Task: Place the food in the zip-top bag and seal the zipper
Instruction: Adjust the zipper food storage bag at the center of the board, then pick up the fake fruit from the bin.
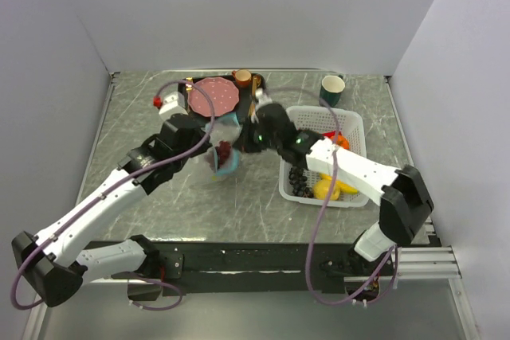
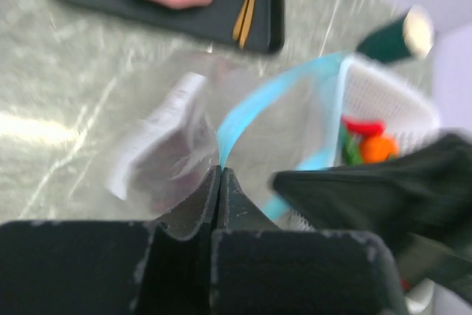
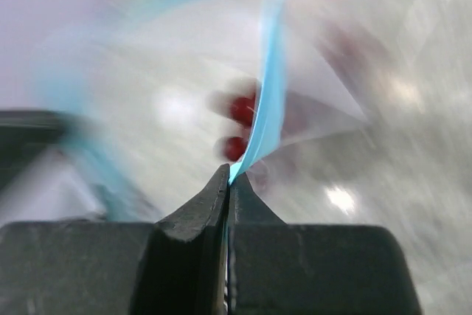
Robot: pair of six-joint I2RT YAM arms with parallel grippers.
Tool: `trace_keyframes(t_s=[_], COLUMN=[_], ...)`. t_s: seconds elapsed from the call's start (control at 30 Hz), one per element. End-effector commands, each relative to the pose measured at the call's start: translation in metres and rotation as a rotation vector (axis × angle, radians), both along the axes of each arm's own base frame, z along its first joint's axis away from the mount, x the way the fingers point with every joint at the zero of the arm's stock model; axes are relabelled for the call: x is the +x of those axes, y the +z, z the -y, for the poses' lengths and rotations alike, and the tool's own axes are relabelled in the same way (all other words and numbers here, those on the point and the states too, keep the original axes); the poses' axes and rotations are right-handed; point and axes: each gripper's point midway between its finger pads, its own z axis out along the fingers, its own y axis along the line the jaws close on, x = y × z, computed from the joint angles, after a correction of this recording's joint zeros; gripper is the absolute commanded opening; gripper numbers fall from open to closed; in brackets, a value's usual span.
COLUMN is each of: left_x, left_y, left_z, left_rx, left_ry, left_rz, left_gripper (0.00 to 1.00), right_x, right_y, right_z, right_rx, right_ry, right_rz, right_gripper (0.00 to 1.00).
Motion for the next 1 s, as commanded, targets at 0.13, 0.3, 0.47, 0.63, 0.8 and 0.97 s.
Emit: trace_keyframes(t_s=[0.13,0.3,0.47,0.63,0.8,0.97], left_x=[-0.010,-0.029,-0.044,-0.047,-0.035,-0.024], left_y=[0.035,0.069,0.105,0.111,0.083,0.020], left_z=[-0.031,-0.055,-0.068,-0.077,-0.070,-0.047], left_rx=[-0.049,-0.114,-0.161,-0.114,-0.011,0.021], left_ry=[0.111,0.162,0.155,0.162,0.141,0.106], left_rz=[0.077,0.150,0.238,0.246,0.202,0.066], left_gripper=[0.01,0.01,0.01,0.01,0.03,0.01], right_x=[0.008,0.007,0.006,0.006,0.011,0.006], right_y=[0.126,0.097,0.082,0.072,0.032,-0.024], right_z=[-0.030,-0.030,-0.039,-0.047,-0.040,-0.028], right_rx=[0.121,0.090,0.092,0.106,0.028,-0.050], right_ry=[0.139,0.141,0.175,0.191,0.162,0.210], right_rz=[0.211,0.158,0.116,0.085,0.039,-0.075], right_gripper=[0.00,0.00,0.01,0.02,0.06,0.06])
